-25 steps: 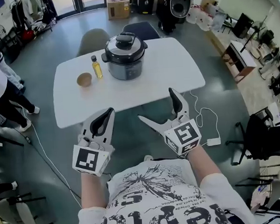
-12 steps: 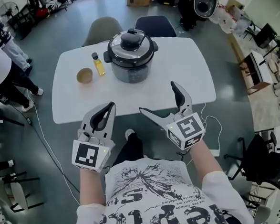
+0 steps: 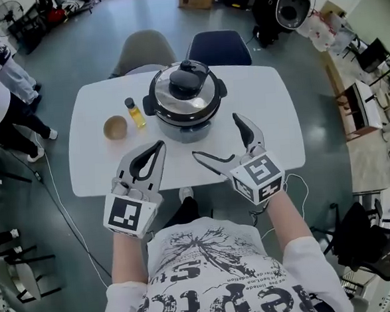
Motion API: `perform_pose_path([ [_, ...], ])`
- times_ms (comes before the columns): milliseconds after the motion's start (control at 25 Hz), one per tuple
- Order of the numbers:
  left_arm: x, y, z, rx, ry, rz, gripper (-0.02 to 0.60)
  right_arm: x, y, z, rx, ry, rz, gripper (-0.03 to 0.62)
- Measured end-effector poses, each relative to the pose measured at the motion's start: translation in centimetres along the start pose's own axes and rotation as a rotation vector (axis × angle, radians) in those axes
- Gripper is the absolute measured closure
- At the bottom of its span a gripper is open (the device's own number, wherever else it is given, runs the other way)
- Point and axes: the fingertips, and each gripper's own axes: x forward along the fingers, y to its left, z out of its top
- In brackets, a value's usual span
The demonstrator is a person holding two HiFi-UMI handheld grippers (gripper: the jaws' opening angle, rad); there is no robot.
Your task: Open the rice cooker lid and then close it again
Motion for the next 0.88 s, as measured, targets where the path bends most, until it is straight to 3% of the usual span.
perform_pose_path([
  [240,5.4,5.5,0.1,-0.005,-0.019,0.020,0.569,7.7,-4.4,0.7,-0.010,0.157,0.058,0.019],
  [480,8.8,9.8,-0.2,0.030,-0.019,0.003,0.569,14.9,-7.0,1.9,-0.070,0.322,0.107,0.089],
  [680,10.7,12.5,0.1,0.024,-0.024,-0.008,0.569,18.7,-8.3,2.1,-0.140,0.434,0.135,0.109],
  [880,12.0,14.5,-0.4,0.001,-0.022,-0.009,0.568,21.7,-9.8,0.9,-0.143,0.563,0.169,0.155],
])
